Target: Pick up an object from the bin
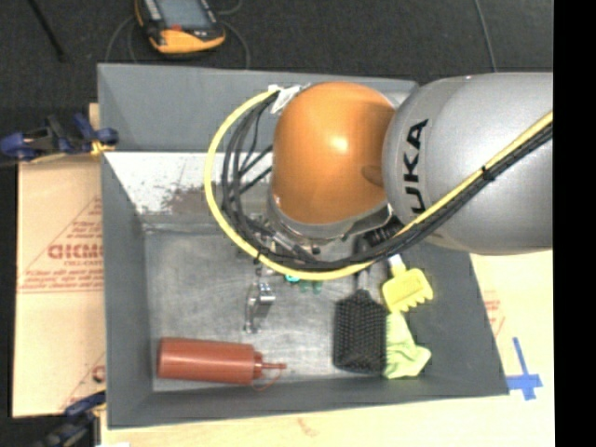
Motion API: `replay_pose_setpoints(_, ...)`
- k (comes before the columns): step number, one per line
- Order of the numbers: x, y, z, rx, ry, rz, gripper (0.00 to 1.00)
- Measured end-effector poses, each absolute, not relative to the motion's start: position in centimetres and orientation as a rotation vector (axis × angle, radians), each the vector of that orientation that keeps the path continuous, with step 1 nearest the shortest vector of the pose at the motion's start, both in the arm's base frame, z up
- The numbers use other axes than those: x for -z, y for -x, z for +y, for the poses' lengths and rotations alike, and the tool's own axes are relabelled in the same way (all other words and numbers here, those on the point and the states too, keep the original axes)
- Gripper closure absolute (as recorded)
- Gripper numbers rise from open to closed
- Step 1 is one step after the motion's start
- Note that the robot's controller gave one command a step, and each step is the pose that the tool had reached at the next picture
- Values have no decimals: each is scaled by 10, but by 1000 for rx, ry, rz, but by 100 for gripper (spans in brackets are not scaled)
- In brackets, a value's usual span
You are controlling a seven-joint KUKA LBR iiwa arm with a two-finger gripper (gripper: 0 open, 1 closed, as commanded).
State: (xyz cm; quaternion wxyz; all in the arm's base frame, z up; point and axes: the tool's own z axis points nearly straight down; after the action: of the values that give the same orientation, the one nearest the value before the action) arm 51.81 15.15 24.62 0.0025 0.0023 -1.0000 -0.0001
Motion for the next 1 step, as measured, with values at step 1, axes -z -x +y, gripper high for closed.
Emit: replay_pose_setpoints(1, -250, -520, 151, 3, -1, -3145, 0)
